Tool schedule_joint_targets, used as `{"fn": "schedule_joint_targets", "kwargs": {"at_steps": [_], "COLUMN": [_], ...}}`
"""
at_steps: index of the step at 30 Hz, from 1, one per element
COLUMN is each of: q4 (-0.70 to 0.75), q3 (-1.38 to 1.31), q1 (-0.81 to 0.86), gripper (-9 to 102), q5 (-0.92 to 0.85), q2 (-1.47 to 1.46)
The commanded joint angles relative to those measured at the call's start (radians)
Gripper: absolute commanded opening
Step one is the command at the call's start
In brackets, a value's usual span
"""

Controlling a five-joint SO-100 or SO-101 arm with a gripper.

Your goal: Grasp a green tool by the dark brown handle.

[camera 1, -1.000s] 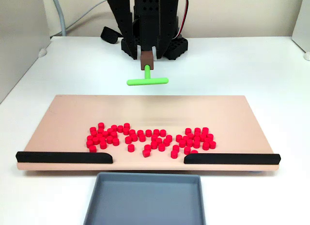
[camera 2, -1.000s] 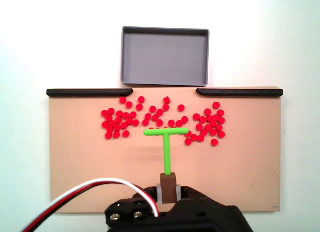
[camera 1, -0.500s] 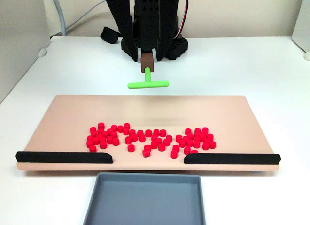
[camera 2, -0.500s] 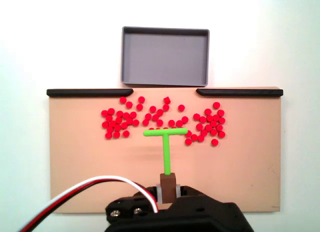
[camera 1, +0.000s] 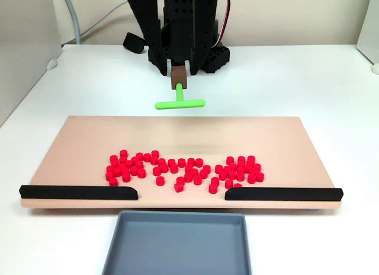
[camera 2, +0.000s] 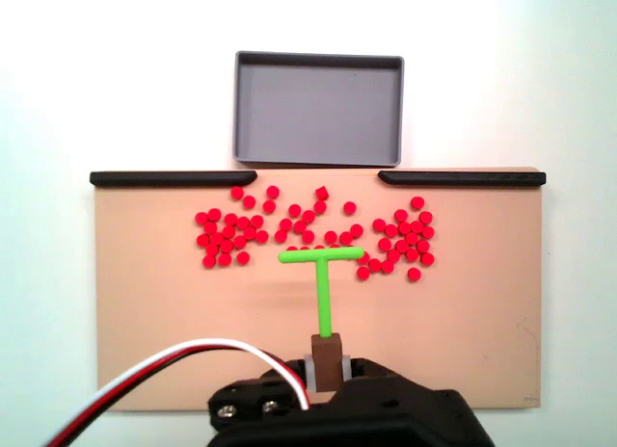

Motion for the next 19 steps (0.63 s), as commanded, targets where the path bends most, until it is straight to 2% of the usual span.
{"fn": "schedule_joint_targets", "kwargs": {"at_steps": [1,19], "q4": [-0.003,-0.003], "q3": [-0.025,-0.031], "q1": [0.0,-0.029], "gripper": [0,0], "q5": [0.003,0.026], "q2": [0.032,0.02]}}
